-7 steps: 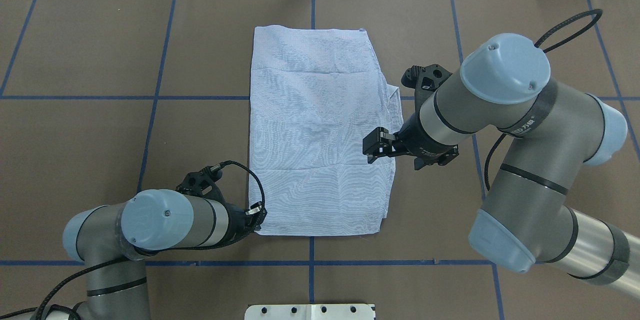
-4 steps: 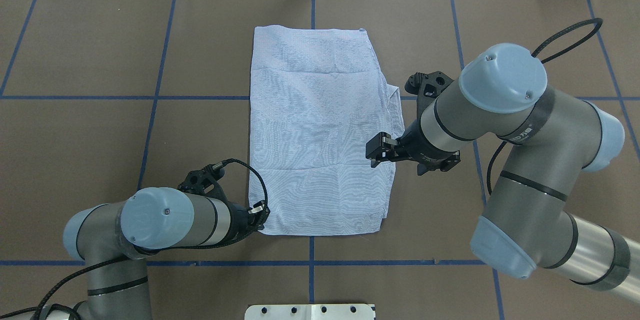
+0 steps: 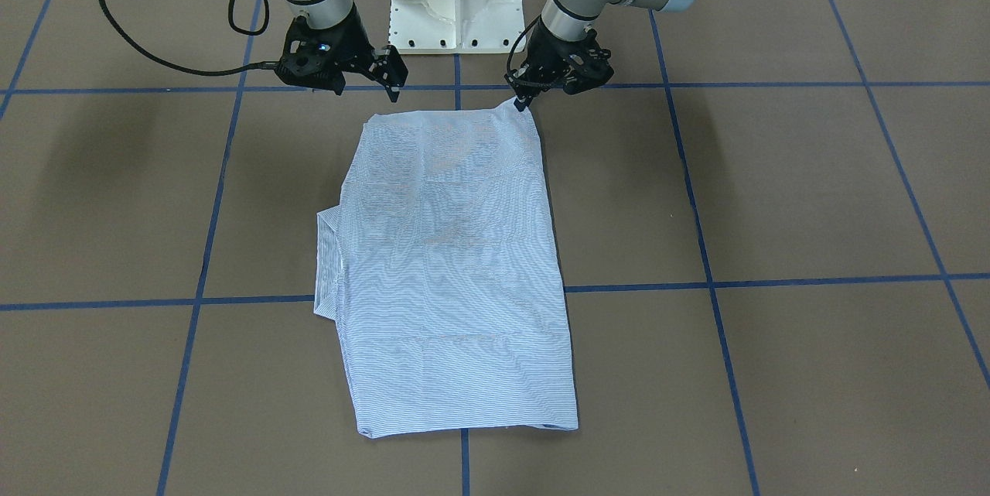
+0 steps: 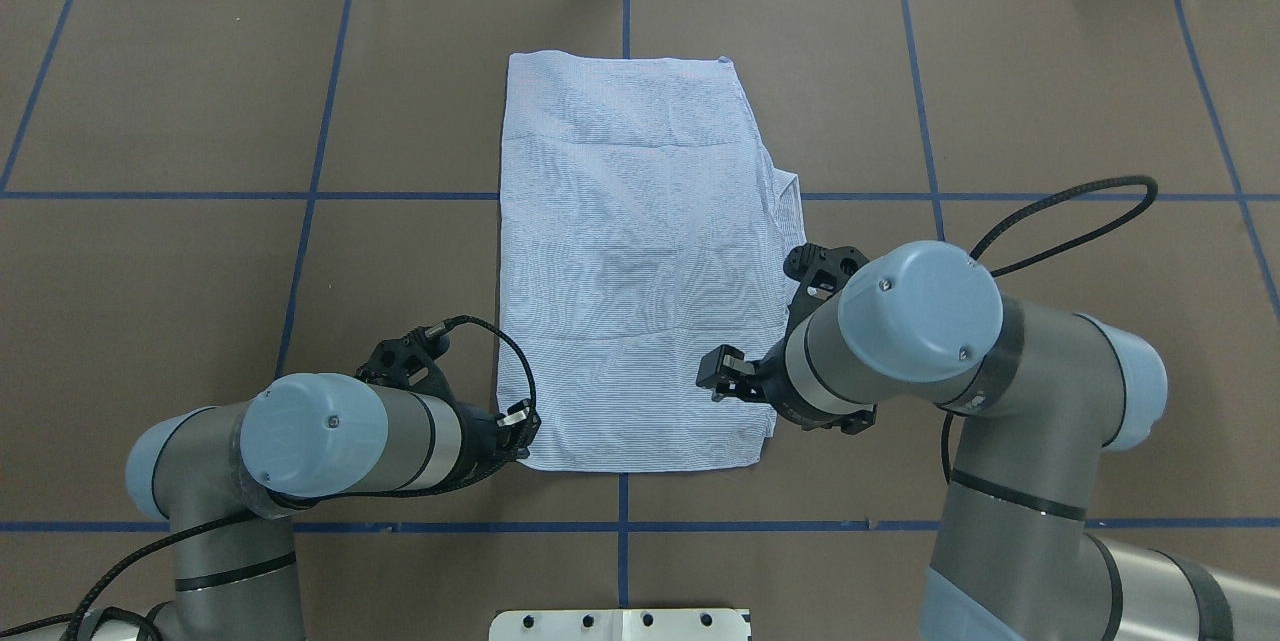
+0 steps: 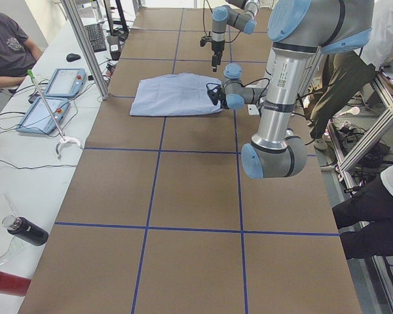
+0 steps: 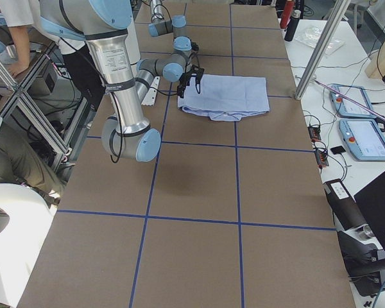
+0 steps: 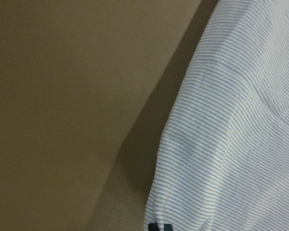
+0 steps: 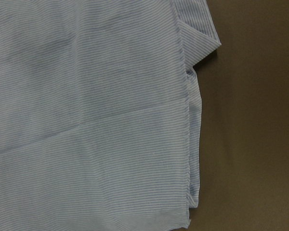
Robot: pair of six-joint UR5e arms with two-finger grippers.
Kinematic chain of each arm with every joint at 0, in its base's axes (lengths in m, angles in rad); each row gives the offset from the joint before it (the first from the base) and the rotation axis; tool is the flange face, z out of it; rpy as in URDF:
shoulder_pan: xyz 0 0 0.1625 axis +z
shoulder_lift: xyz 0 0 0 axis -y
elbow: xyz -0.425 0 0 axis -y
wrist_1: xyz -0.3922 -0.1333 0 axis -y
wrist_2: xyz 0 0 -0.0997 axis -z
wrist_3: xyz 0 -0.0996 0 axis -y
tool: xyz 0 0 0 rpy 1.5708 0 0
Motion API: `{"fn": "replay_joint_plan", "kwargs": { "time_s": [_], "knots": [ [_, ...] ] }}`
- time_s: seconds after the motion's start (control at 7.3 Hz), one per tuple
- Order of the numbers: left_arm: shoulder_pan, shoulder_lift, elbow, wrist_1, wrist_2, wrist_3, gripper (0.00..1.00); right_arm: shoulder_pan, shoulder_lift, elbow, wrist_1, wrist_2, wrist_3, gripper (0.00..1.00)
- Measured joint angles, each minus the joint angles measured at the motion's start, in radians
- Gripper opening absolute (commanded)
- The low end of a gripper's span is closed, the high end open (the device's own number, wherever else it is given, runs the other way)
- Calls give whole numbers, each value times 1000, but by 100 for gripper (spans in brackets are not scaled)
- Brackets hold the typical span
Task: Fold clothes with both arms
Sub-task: 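Move the right gripper down to the shirt corner nearest the robot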
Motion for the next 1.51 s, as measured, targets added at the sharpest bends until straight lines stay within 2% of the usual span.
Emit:
{"fn": "replay_joint_plan", "kwargs": {
  "time_s": [0.41,0.55,0.82,1.51],
  "knots": [
    [-5,0,0,11,0,1,0,-63,-112,-26,210,-89,121,100],
    [-6,0,0,17,0,1,0,-70,-119,-45,241,-102,170,100],
    [-8,0,-1,21,-1,2,0,-75,-116,-75,255,-109,250,100],
    [-9,0,-1,21,0,2,0,-66,-39,-179,246,-111,315,100]
  ]
}}
